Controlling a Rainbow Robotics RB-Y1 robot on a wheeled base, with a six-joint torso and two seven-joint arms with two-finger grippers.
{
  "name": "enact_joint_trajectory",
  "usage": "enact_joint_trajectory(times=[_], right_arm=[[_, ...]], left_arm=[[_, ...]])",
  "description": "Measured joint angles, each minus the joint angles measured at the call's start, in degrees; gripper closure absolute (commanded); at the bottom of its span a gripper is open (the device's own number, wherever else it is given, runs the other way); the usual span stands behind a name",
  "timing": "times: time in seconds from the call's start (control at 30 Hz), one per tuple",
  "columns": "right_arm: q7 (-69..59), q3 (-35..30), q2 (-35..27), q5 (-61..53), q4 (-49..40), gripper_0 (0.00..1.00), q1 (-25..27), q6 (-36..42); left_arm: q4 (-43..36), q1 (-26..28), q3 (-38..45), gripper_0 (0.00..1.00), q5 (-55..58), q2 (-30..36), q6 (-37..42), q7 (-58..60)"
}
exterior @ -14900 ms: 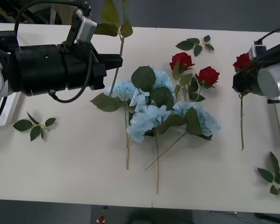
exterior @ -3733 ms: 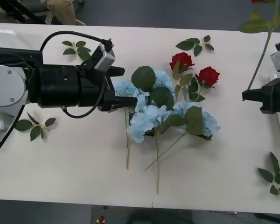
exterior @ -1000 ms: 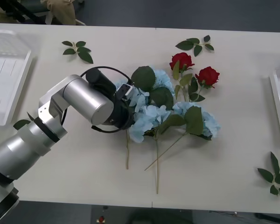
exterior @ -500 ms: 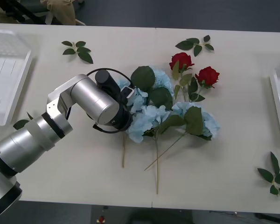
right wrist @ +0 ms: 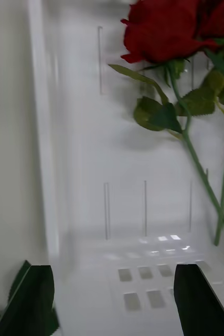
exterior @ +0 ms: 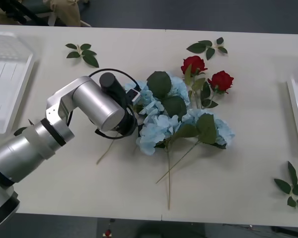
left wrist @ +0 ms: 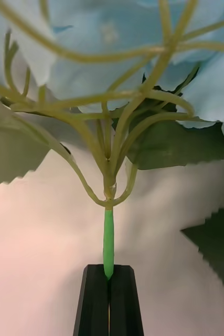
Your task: Put the red flowers into the right box and the blue flowers into the left box
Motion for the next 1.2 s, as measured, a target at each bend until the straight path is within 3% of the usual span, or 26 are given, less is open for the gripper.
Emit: enact_joint_trajectory(times=[0.37,0.6,0.7,0.83,1.0,1.2], right_arm=[[0.0,-1.8,7.8,-5.6,-10.9,0.33,0.0,3.4],[-0.1,-2.1,9.2,-13.4,-11.2,0.33,-0.1,3.2],[-0.1,-1.8,9.4,-14.1,-11.2,0.33,-0.7,3.2],[-1.0,0.7,9.8,-14.1,-11.2,0.33,-2.9,0.4],[-8.3,6.3,10.5,-9.9,-11.4,0.33,-7.7,0.3],[-14.4,12.0,16.0,-3.1,-14.2,0.33,-11.9,0.3]], left_arm=[[-22.4,0.0,8.8,1.00,9.9,18.6,20.1,0.0],[-27.2,0.0,19.9,1.00,22.6,30.4,31.6,-1.9],[-24.1,0.0,26.8,1.00,24.9,33.5,35.6,-10.0],[-12.8,0.0,33.6,1.00,20.8,35.9,36.6,-28.9],[3.4,-0.1,35.5,1.00,12.3,37.6,24.6,-51.0],[11.0,-0.3,35.5,1.00,5.2,38.2,18.0,-53.5]])
